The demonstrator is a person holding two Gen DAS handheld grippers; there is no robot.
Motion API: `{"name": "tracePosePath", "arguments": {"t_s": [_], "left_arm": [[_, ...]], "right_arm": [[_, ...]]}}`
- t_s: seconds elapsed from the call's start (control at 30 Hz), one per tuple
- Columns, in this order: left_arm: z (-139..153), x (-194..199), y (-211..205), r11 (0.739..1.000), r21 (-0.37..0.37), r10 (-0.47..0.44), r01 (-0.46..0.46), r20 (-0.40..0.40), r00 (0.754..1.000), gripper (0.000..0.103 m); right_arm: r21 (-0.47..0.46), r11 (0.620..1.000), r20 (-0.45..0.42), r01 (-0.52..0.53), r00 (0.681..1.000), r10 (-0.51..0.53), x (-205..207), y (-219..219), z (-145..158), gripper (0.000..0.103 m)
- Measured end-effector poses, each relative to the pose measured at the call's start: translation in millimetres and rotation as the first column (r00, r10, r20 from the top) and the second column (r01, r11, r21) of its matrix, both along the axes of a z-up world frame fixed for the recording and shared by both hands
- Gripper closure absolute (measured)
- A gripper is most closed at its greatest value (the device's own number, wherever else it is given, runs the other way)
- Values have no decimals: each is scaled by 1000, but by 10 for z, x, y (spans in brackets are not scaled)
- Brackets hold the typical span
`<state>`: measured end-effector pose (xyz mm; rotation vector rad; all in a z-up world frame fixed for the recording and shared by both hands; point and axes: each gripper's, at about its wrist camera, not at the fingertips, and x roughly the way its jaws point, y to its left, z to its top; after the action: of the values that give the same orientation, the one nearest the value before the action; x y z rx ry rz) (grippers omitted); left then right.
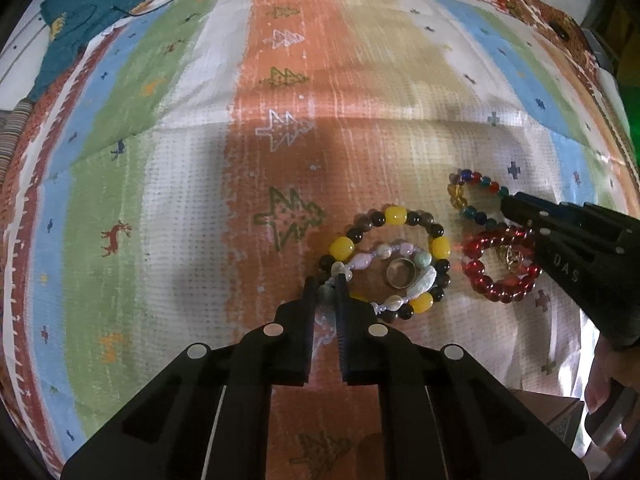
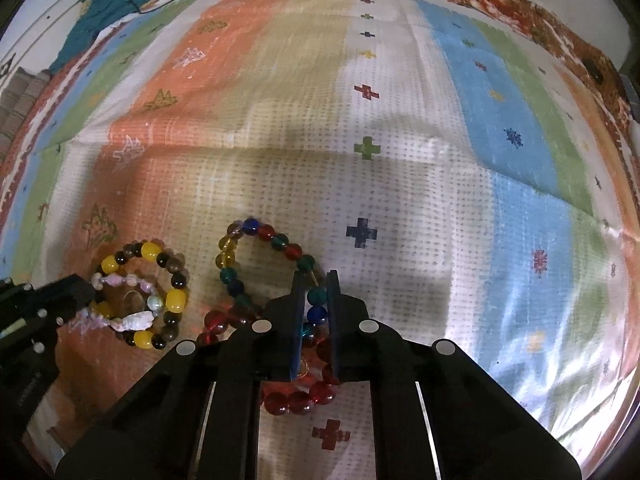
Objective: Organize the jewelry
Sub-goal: 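Grasp the white-and-yellow bracelet with the left tool while the right grasps the multicolour bracelet, then lift both held bracelets and carry them over the silver tin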
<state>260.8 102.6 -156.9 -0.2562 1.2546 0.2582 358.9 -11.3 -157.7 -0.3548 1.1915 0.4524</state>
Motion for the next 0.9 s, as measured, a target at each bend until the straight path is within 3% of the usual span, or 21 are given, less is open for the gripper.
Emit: {"name": "tracePosePath", "arguments": {"t_s": [0.7, 0.9], "left_arm": [[637, -184, -296, 997, 60, -54, 45, 146, 988, 96], [735, -254, -310, 998, 29, -51, 47, 165, 985, 96]], "right_arm": [[118, 992, 159, -47, 987, 28, -352, -73, 680, 93], [118, 992, 202, -53, 979, 28, -438, -160, 806, 93]]}}
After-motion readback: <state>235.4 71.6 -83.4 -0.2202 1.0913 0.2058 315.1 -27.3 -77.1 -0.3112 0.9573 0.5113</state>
